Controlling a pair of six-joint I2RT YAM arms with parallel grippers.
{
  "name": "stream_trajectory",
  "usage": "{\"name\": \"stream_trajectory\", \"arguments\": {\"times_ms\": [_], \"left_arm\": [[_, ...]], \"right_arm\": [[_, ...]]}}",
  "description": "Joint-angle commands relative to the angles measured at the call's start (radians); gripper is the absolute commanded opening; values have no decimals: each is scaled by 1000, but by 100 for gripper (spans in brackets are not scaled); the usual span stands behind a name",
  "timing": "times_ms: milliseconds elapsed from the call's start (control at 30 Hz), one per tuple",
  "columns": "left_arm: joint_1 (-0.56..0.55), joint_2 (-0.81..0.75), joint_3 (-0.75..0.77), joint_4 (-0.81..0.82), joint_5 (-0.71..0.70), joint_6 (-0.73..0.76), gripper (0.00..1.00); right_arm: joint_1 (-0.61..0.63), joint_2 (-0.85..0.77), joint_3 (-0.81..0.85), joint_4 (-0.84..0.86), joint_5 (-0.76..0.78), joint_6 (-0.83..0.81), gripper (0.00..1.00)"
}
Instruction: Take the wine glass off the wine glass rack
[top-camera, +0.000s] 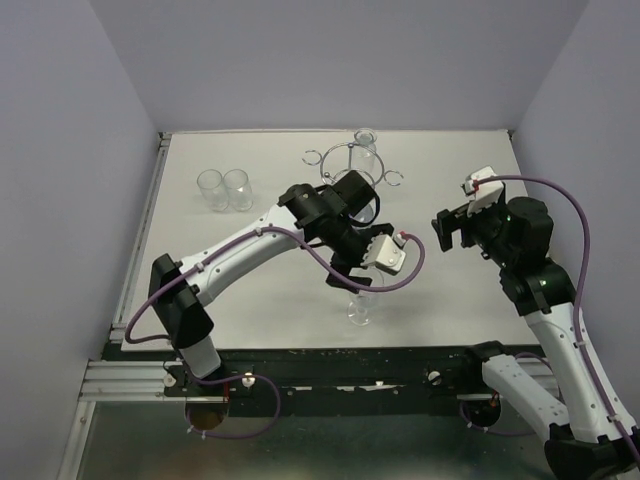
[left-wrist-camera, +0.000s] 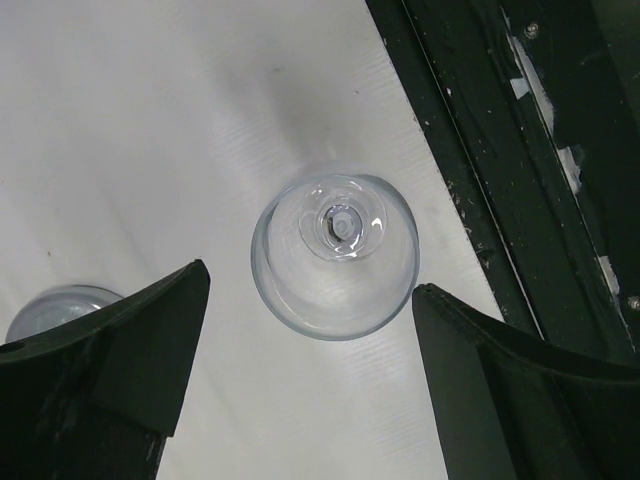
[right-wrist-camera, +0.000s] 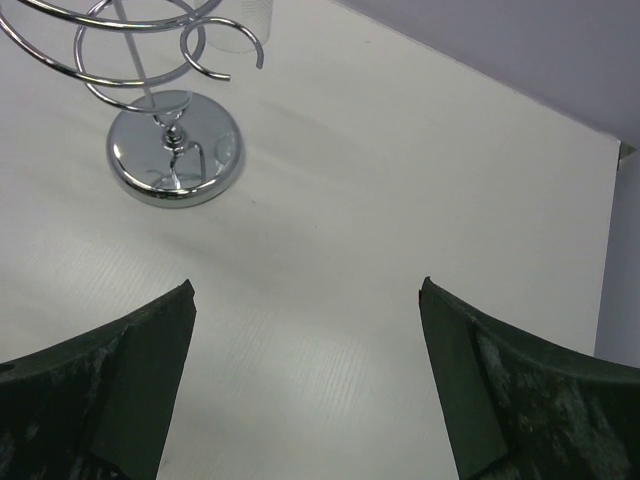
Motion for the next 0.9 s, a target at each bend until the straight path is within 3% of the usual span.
{"name": "stream_trajectory", "arguments": {"times_ms": [0,400,867], "left_arm": [[-6,63,83,-130,-13,77,97],[-9,107,92,-145,46,146,90],[-24,83,23,-36,115,181,93]], "right_arm": [[-9,-5,-26,38,-34,17,100],[-16,-17,-67,44,-43,24,100],[-24,-13,-72,30,-60,32,100]]}}
